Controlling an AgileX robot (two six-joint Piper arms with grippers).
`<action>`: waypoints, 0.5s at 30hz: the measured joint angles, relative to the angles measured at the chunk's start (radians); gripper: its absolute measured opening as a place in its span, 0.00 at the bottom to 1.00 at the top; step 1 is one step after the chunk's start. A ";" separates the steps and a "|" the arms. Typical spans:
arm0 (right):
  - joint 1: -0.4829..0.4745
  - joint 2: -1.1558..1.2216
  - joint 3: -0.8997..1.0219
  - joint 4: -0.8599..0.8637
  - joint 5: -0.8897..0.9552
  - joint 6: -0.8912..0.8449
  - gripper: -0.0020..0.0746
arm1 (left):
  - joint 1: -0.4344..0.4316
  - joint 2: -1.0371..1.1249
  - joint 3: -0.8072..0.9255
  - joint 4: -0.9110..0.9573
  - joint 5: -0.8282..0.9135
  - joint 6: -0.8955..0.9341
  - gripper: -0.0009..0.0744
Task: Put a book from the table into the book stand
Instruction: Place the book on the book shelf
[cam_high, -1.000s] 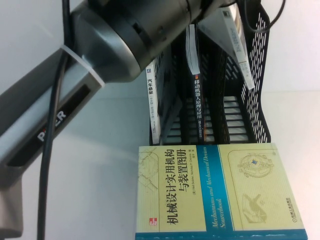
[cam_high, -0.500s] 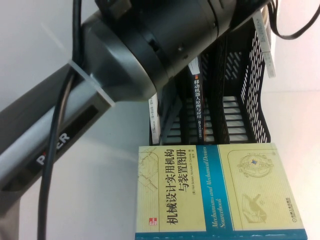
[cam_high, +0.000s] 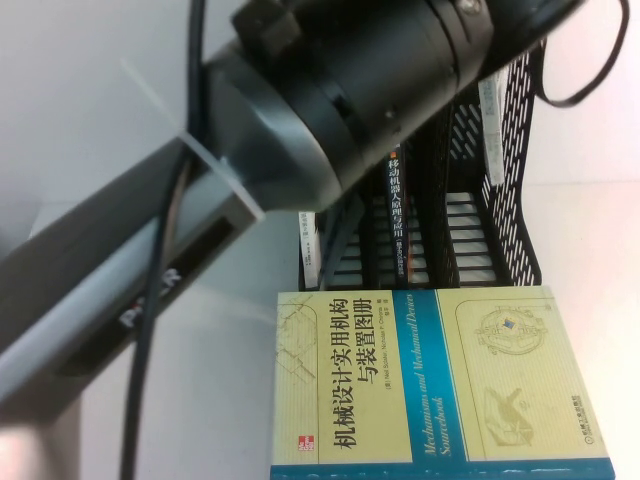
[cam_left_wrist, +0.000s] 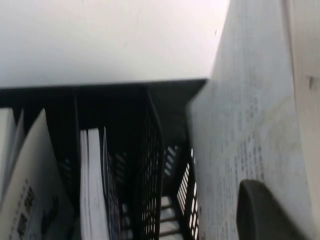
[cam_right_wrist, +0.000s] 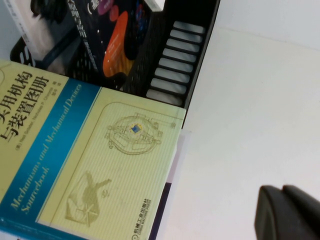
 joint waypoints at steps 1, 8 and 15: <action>0.000 0.000 0.000 0.000 0.000 0.000 0.02 | 0.000 0.011 0.000 0.000 0.000 0.002 0.14; 0.000 0.000 0.000 -0.008 0.000 0.000 0.02 | 0.000 0.082 0.000 -0.004 0.016 0.002 0.14; 0.000 0.000 0.000 -0.018 0.000 0.000 0.02 | 0.006 0.124 0.000 -0.002 0.014 0.002 0.14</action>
